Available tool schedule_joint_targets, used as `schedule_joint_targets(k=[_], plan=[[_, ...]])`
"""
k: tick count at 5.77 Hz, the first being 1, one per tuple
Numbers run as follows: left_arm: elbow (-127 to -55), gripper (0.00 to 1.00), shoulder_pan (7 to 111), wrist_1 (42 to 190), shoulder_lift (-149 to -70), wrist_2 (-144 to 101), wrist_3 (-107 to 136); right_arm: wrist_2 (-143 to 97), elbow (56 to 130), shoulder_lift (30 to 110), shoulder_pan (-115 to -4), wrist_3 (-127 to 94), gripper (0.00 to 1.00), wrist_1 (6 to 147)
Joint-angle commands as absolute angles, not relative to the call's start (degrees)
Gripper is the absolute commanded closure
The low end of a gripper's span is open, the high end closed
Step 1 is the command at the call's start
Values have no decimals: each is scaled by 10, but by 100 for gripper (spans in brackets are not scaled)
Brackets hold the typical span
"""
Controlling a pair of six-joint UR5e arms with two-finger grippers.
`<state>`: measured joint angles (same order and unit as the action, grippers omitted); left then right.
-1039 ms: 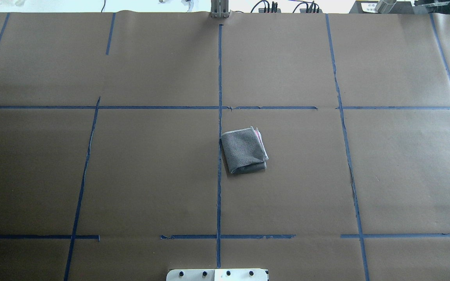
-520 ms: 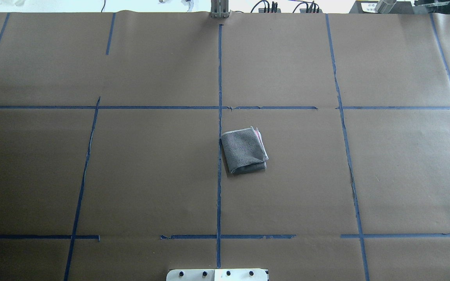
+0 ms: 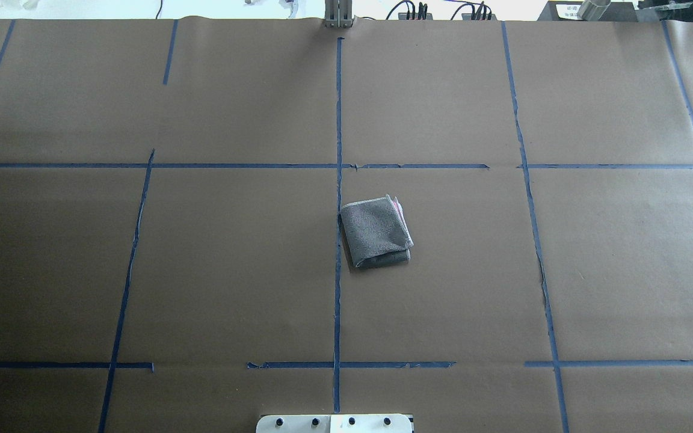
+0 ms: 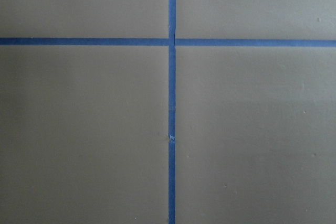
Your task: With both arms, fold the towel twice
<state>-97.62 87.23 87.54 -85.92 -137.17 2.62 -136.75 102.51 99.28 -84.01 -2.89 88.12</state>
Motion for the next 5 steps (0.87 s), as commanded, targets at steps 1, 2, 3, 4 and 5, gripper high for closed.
schedule_joint_targets(k=[1, 2, 3, 4, 5], plan=[[-977, 0, 872, 887, -842, -1371, 23, -1361, 1024, 991, -843, -28, 0, 881], [-994, 0, 873, 887, -839, -1372, 23, -1358, 1022, 991, -843, -29, 0, 881], [-1030, 0, 873, 880, -832, -1376, 24, -1359, 1021, 991, -843, -28, 0, 880], [-1034, 0, 873, 883, -824, -1370, 22, -1360, 1021, 991, -842, -29, 0, 880], [-1031, 0, 872, 876, -830, -1371, 21, -1363, 1021, 991, -843, -29, 0, 880]])
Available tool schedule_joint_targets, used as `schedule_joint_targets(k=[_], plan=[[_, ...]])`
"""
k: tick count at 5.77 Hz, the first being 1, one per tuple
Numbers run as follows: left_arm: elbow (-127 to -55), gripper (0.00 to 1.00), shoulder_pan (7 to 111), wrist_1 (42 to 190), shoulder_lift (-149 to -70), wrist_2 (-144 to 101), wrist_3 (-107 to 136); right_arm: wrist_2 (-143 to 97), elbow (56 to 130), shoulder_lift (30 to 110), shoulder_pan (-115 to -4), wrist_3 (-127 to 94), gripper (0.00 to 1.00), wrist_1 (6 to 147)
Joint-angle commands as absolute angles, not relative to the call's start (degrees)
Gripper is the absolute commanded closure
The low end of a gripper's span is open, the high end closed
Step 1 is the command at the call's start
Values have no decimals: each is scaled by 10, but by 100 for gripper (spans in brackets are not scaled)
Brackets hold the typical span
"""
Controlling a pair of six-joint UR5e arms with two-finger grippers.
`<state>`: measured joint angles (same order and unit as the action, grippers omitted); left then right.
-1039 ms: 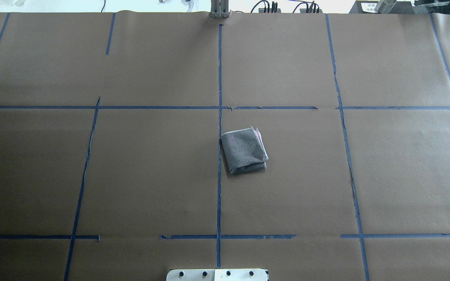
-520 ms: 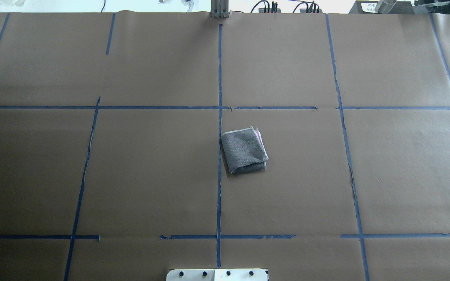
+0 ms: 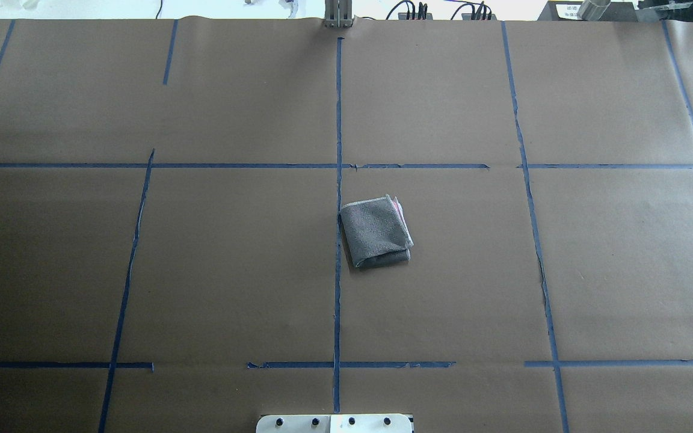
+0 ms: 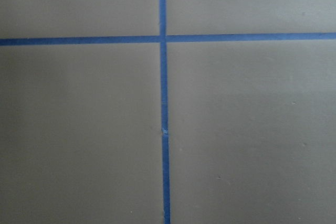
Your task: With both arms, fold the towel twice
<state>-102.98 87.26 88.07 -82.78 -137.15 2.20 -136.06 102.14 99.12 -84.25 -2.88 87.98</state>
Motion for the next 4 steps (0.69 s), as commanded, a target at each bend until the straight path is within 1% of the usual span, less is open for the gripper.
schedule_joint_targets(k=[1, 4], plan=[[-1027, 0, 872, 877, -828, -1374, 20, -1366, 1020, 993, -843, -29, 0, 880], [-1034, 0, 872, 876, -831, -1375, 20, -1361, 1020, 990, -844, -28, 0, 882]])
